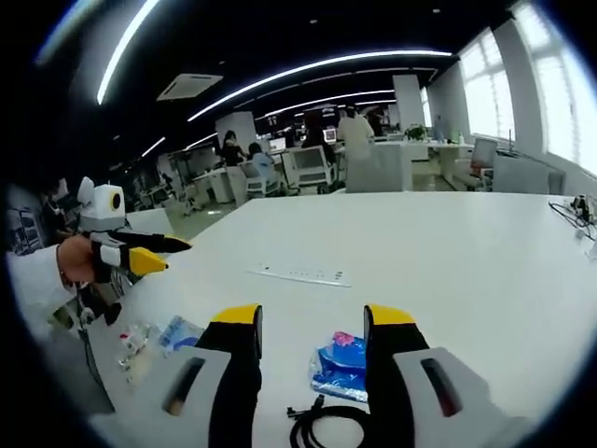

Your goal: Arrange the tabletop items into an orderly group along one side of the table until the central work area is clear of visible clutter.

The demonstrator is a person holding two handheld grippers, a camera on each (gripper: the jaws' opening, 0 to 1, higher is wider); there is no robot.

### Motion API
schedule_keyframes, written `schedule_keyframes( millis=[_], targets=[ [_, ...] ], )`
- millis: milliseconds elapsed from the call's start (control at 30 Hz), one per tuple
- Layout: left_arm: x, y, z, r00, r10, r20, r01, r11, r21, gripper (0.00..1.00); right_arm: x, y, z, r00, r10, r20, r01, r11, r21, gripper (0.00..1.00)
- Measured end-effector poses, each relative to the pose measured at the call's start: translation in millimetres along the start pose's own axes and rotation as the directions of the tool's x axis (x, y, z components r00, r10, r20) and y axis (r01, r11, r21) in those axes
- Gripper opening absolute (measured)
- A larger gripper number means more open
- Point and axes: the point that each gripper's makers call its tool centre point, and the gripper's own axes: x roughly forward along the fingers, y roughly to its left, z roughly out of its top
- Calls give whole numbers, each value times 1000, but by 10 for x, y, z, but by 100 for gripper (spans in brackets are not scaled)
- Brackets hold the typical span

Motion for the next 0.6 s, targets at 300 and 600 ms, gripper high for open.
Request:
schedule_keyframes(
  millis=[300, 600],
  targets=[
    [-588, 325, -65, 997, 79, 2, -79, 997, -1, 70, 129, 542, -79, 997, 71, -10, -71, 997, 3, 42],
    [-1025, 623, -272, 990, 137, -24, -138, 990, -18, 70, 267, 962, -285, 992, 118, -42, -116, 993, 27, 42]
  ],
)
